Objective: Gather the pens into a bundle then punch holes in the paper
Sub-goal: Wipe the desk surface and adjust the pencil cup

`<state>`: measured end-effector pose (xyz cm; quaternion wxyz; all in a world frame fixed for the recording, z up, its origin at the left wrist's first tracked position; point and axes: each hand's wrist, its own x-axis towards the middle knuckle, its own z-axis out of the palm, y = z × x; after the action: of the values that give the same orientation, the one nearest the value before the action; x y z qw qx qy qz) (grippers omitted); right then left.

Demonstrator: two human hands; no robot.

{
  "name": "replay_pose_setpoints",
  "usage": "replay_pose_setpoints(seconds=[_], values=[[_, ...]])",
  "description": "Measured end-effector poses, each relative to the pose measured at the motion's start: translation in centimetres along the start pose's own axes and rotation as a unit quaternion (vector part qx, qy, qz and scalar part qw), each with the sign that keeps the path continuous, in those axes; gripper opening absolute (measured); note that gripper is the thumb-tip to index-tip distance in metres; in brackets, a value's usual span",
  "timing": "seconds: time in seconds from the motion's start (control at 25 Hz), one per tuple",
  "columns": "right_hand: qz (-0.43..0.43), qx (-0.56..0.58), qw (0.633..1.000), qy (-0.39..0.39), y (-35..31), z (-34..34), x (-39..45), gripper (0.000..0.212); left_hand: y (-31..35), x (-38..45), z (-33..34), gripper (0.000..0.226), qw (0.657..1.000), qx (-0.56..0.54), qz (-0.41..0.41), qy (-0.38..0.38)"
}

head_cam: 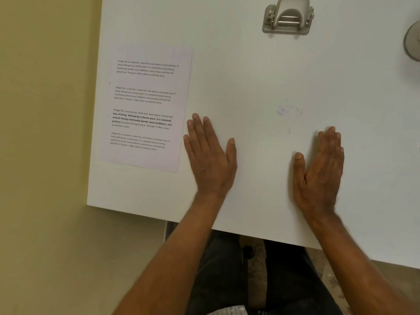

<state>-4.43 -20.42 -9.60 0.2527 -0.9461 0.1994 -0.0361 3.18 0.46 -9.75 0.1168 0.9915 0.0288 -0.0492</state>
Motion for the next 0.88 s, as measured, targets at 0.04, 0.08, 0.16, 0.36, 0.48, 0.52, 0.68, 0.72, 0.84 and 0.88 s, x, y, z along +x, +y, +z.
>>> replay_pose_setpoints(seconds=[0.04, 0.08, 0.16, 0.36, 0.48, 0.52, 0.68, 0.72, 0.84, 0.88], values=[[0.002, -0.002, 1.000, 0.001, 0.0, 0.0, 0.0, 0.064, 0.4, 0.4, 0.2, 0.075, 1.000, -0.006, -0.001, -0.002], [0.003, -0.004, 1.000, 0.002, -0.1, 0.0, 0.0, 0.064, 0.8, 0.9, 0.3, 0.075, 1.000, -0.012, -0.001, -0.003], [0.002, -0.010, 1.000, 0.003, -0.1, 0.1, 0.0, 0.064, 2.2, 1.6, 0.6, 0.074, 1.000, -0.019, 0.017, 0.001], [0.000, -0.014, 1.000, 0.003, 0.2, 0.3, 0.0, 0.063, 7.6, 2.9, 1.3, 0.073, 0.988, -0.057, 0.139, -0.024], [-0.001, -0.006, 1.000, 0.005, 0.3, 0.4, -0.1, 0.062, 10.7, 2.9, 1.8, 0.073, 0.965, -0.084, 0.238, -0.069], [-0.003, -0.005, 1.000, 0.004, 0.4, 0.4, -0.1, 0.062, 11.2, 2.9, 1.7, 0.072, 0.956, -0.102, 0.263, -0.082], [0.004, -0.003, 1.000, 0.003, 0.2, 0.2, 0.0, 0.062, 9.0, 2.5, 0.7, 0.069, 0.963, -0.120, 0.240, -0.032], [0.003, -0.005, 1.000, 0.004, 0.1, 0.2, 0.0, 0.062, 7.5, 2.5, 0.5, 0.069, 0.975, -0.097, 0.198, -0.009], [0.003, -0.009, 1.000, 0.003, 0.0, 0.2, -0.1, 0.062, 2.5, 2.2, 0.2, 0.070, 0.998, -0.006, 0.067, 0.013], [0.004, -0.009, 1.000, 0.003, 0.0, 0.2, -0.1, 0.062, 1.6, 2.2, 0.2, 0.071, 0.999, 0.015, 0.047, 0.006]])
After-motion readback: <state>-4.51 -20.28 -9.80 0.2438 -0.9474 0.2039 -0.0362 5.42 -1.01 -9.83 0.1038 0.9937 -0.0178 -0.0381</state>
